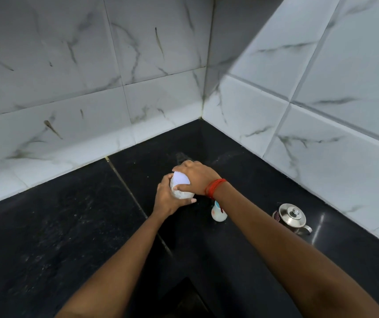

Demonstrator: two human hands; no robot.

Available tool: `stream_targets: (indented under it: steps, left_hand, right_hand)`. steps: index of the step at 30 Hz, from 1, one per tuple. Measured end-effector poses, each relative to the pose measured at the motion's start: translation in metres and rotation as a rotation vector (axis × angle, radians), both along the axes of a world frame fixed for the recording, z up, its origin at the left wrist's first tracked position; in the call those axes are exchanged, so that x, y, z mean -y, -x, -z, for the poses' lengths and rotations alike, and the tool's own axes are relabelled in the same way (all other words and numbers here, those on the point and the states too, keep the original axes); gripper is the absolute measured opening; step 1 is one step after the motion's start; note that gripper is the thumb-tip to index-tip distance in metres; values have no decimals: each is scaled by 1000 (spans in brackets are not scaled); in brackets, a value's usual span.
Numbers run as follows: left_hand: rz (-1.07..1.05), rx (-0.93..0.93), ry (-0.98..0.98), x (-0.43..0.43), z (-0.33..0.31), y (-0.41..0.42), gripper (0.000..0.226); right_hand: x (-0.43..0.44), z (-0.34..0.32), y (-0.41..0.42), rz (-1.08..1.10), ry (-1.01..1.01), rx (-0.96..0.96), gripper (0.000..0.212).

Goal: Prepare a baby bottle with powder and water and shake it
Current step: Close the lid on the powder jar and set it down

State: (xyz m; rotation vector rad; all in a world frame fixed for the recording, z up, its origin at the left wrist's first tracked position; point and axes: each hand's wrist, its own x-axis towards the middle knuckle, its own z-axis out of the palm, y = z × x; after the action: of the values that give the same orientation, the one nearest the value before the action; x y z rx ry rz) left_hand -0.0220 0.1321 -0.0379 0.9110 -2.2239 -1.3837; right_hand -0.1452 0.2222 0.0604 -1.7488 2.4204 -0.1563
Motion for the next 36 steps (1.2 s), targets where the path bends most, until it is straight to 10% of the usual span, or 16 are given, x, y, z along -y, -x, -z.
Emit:
stream_targets:
  steps: [25,31,36]
  left_hand:
    - [-28,-48,-96,49,54,2,124]
    - [-201,-307,204,13,12,-27,65]
    - [68,-467,278,-58,-45,13,38]
  right_hand:
    - [25,38,10,229,51,70,75]
    - [-52,7,28,416,403,128,45]
    - [-152,-8,57,665,532,134,37]
